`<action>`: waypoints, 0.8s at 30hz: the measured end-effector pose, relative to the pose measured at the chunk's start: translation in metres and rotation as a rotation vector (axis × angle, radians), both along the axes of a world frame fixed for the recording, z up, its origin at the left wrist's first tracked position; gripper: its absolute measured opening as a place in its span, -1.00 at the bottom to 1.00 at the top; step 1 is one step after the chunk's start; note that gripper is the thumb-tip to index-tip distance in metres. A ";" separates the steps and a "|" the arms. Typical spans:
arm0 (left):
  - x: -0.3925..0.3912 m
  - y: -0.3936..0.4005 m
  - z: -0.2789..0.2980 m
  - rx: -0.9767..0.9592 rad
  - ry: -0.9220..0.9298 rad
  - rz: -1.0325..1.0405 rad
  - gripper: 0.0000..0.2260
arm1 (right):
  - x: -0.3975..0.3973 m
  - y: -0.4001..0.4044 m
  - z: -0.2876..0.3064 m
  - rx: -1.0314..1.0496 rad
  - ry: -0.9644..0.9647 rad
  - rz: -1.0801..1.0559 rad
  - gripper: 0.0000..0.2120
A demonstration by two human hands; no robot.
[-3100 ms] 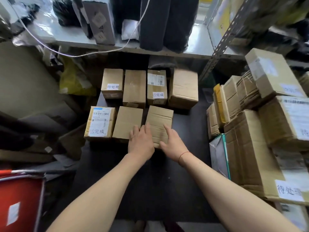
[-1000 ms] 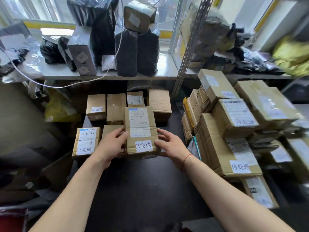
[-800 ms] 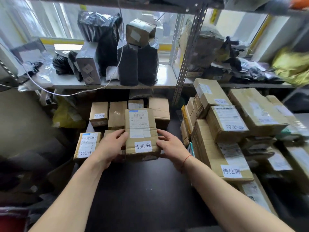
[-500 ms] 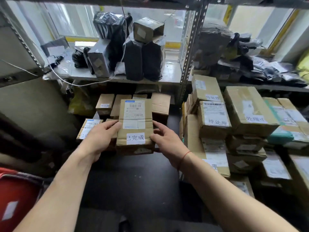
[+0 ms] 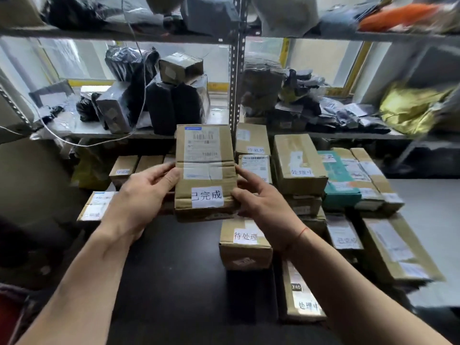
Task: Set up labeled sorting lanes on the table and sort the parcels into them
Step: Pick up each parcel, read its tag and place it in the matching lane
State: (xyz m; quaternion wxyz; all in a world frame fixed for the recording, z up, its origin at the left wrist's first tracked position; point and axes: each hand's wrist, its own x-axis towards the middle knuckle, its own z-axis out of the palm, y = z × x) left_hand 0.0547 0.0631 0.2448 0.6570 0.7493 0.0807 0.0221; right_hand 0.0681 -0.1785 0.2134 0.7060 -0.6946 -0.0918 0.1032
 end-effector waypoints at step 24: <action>0.115 -0.400 0.029 0.151 -0.010 -0.253 -0.70 | 0.090 -0.396 0.032 -0.174 -0.020 -0.130 -0.47</action>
